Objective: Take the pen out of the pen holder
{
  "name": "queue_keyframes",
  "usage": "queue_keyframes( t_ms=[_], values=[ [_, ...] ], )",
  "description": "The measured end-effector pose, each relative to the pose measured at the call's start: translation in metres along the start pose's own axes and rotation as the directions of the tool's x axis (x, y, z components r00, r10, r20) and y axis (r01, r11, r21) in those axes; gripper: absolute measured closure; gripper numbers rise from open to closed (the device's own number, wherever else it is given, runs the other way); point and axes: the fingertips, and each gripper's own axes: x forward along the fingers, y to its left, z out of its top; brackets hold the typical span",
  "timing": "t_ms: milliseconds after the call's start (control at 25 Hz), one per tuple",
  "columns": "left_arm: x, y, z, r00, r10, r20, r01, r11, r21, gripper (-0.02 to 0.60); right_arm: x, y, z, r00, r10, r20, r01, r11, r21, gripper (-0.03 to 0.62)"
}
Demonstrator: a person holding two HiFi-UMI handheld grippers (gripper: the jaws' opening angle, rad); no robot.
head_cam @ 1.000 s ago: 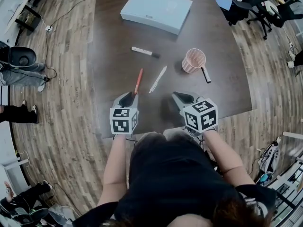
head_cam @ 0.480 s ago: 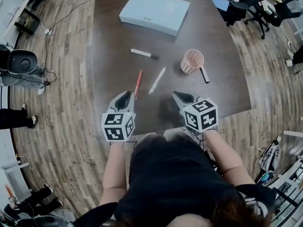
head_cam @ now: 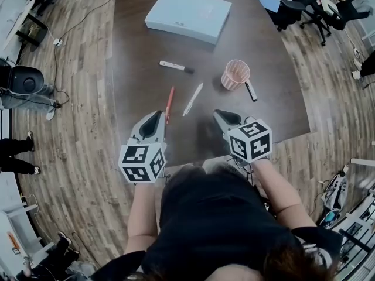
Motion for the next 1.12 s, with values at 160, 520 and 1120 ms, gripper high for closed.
queue_keyframes(
  t_ms=[160,520,1120],
  values=[
    [-0.005,-0.006,0.009,1.0,0.001,0.016,-0.001,1.0,0.01,0.545,-0.003,0.0,0.003,1.0,-0.004,0.009,0.004,1.0,-0.008,0.576],
    [-0.01,-0.009,0.014,1.0,0.006,0.025,-0.007,1.0,0.014,0.548,-0.007,-0.001,0.012,0.999,-0.017,0.031,0.018,0.999,-0.028,0.576],
    [-0.004,-0.005,0.0,0.999,0.027,-0.018,-0.026,0.999,0.028,0.548,-0.013,-0.003,0.022,0.998,-0.035,0.057,0.037,0.998,-0.043,0.576]
  ],
)
